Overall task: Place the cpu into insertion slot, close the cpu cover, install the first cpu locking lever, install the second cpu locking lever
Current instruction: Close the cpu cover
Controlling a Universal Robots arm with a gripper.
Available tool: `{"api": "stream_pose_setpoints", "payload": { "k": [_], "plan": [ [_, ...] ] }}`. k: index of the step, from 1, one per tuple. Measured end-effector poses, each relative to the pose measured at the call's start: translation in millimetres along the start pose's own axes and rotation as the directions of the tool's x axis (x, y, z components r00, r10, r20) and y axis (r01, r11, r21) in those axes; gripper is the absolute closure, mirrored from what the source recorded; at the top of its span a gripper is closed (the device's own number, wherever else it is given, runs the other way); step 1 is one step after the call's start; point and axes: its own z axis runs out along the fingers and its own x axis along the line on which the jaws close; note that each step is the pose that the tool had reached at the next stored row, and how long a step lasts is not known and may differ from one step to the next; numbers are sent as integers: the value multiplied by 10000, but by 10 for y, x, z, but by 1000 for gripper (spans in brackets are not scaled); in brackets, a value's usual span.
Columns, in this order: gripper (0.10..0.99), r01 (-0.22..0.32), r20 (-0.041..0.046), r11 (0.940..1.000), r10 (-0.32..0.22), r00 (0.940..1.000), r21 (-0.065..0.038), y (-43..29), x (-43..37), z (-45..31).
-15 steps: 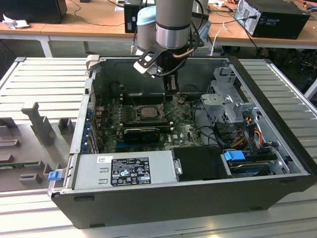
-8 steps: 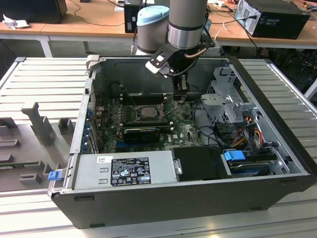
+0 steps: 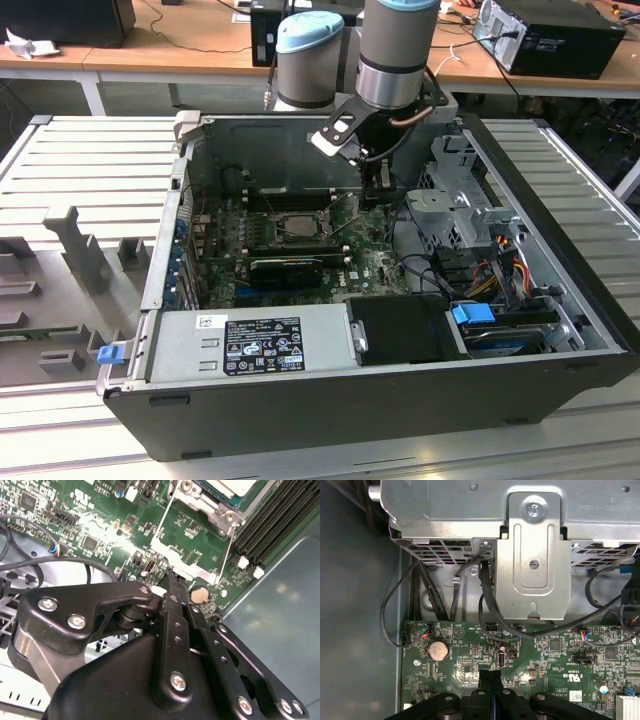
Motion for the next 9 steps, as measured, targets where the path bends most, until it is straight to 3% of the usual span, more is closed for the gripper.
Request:
{"api": "stream_pose_setpoints", "payload": {
  "k": [9],
  "plan": [
    [980,4,0,10000,-4,10000,3,-55,1,-1]
  ]
}}
